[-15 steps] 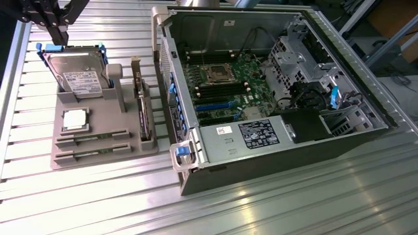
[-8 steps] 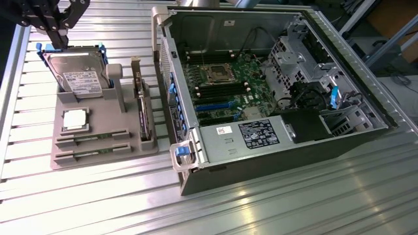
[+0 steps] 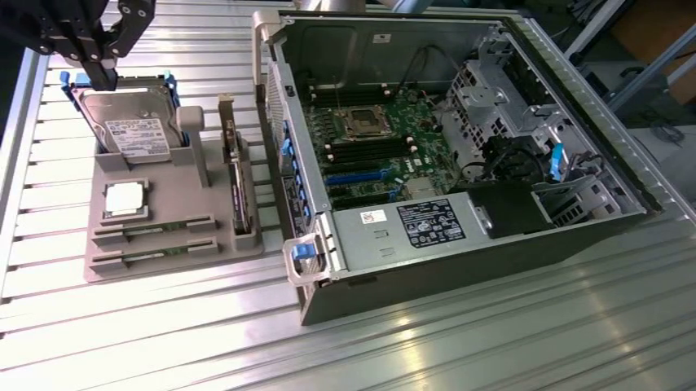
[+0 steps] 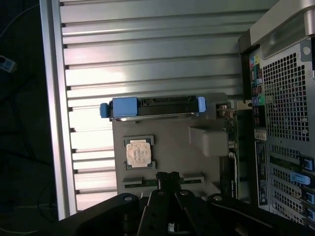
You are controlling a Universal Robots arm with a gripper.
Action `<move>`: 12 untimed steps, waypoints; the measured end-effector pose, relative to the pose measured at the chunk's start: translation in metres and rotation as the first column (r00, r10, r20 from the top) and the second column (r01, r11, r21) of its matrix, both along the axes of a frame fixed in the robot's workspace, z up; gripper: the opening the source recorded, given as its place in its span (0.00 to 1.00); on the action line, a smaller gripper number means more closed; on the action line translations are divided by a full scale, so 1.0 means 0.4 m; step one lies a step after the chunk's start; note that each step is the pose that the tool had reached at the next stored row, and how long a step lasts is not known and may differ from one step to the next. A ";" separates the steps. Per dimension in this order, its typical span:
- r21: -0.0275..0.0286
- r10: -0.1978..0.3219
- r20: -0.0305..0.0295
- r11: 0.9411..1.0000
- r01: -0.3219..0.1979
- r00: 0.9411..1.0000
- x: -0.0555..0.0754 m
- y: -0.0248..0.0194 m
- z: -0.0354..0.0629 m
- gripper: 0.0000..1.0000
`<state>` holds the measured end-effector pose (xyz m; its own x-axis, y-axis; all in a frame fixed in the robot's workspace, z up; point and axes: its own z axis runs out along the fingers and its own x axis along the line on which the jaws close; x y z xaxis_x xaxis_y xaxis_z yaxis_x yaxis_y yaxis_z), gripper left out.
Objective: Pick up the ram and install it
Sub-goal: 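Reach for the ram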
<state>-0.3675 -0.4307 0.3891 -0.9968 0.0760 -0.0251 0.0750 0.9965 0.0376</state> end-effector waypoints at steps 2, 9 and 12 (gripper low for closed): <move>-0.001 0.000 0.000 1.000 0.000 1.000 0.009 -0.004 -0.003 0.11; -0.003 0.000 0.000 1.000 0.000 1.000 0.015 -0.021 -0.008 0.11; -0.004 0.000 0.000 1.000 0.000 1.000 0.017 -0.027 -0.010 0.11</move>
